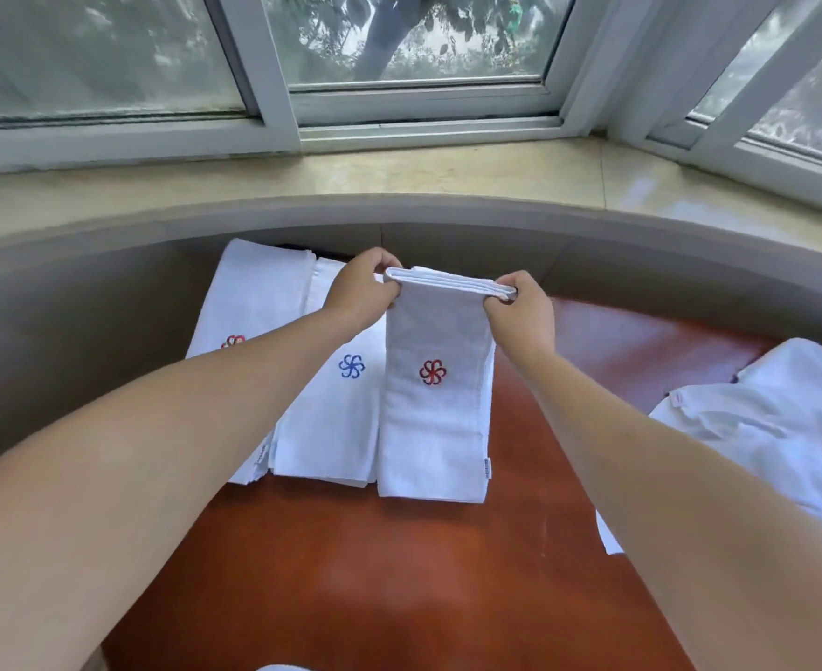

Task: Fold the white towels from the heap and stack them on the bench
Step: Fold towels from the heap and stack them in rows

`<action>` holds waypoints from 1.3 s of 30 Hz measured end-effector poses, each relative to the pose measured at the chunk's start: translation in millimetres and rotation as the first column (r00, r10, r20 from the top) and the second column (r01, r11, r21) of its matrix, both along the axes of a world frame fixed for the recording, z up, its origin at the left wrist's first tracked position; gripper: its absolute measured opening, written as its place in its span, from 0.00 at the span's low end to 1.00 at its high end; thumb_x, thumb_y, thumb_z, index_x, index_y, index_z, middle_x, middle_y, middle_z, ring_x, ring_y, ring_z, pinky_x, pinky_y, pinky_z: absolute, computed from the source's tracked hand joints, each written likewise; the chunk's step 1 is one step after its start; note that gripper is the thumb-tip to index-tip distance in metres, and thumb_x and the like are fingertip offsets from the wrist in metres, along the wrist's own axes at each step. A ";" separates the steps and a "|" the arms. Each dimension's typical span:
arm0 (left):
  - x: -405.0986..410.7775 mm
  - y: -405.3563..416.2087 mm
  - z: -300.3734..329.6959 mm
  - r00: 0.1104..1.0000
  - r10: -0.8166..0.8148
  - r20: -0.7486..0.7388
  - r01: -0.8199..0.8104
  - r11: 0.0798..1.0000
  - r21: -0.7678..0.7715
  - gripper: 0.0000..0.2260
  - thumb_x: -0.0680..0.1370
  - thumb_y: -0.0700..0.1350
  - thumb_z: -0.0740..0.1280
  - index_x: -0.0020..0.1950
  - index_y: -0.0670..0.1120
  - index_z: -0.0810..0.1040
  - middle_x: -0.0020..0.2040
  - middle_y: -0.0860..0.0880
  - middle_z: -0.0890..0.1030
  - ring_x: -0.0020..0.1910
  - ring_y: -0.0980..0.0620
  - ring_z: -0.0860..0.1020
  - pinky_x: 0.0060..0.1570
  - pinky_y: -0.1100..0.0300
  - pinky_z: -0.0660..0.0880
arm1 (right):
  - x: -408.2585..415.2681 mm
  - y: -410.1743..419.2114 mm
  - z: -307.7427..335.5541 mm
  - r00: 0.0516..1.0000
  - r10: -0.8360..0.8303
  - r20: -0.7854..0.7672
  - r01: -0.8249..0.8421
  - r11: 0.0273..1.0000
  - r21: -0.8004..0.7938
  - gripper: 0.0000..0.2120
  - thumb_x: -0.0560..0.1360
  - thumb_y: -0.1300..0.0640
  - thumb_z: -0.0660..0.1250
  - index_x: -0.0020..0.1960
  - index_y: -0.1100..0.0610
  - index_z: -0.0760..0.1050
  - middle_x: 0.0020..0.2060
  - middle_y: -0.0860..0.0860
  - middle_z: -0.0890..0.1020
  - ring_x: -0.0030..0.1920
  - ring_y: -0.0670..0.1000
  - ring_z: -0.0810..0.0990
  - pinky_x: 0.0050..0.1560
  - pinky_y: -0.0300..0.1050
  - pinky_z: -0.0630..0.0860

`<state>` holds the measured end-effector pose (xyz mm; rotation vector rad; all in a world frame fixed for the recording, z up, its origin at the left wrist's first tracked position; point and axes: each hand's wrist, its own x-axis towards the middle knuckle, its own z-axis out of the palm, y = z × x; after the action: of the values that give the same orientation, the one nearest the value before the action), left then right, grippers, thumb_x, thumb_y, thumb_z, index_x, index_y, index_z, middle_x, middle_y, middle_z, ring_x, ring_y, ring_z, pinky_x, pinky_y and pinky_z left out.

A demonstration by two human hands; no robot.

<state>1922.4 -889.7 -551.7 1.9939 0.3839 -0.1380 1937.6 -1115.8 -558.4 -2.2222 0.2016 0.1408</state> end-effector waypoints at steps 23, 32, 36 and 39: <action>71.0 -7.8 -152.6 0.929 -0.265 -0.257 0.304 0.945 0.123 0.22 0.81 0.46 0.68 0.75 0.54 0.69 0.76 0.49 0.67 0.69 0.48 0.74 0.65 0.55 0.73 | 64.0 -6.0 -159.6 0.946 0.038 -0.322 -0.052 0.998 -0.035 0.33 0.77 0.57 0.69 0.79 0.48 0.62 0.77 0.47 0.63 0.73 0.52 0.70 0.68 0.47 0.73; -48.5 -18.5 -162.1 0.867 -0.281 -0.412 0.387 0.900 0.202 0.19 0.79 0.43 0.66 0.70 0.53 0.72 0.62 0.46 0.70 0.47 0.50 0.76 0.48 0.58 0.71 | -61.4 -37.7 -172.8 0.812 -0.045 -0.582 0.052 0.999 -0.005 0.24 0.75 0.46 0.72 0.64 0.51 0.66 0.56 0.51 0.81 0.50 0.52 0.82 0.53 0.52 0.80; -91.2 -23.7 -155.6 0.786 -0.319 -0.529 0.463 0.871 0.164 0.19 0.79 0.48 0.66 0.68 0.55 0.66 0.43 0.48 0.75 0.39 0.50 0.77 0.36 0.57 0.69 | -110.4 -44.2 -167.7 0.713 0.013 -0.701 0.081 0.992 0.100 0.26 0.74 0.46 0.74 0.65 0.53 0.65 0.58 0.52 0.79 0.51 0.51 0.80 0.51 0.51 0.79; -117.2 -30.2 -151.9 0.756 -0.314 -0.574 0.452 0.885 0.111 0.19 0.78 0.48 0.67 0.67 0.57 0.65 0.41 0.48 0.76 0.38 0.49 0.77 0.36 0.57 0.71 | -135.0 -45.7 -160.1 0.853 -0.079 -0.515 0.023 0.993 -0.114 0.24 0.73 0.47 0.73 0.62 0.50 0.65 0.57 0.50 0.75 0.51 0.55 0.81 0.48 0.49 0.76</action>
<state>1805.2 -919.9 -703.7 2.2388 0.3462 -0.9876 1802.6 -1161.5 -718.5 -2.2348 0.5755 0.7225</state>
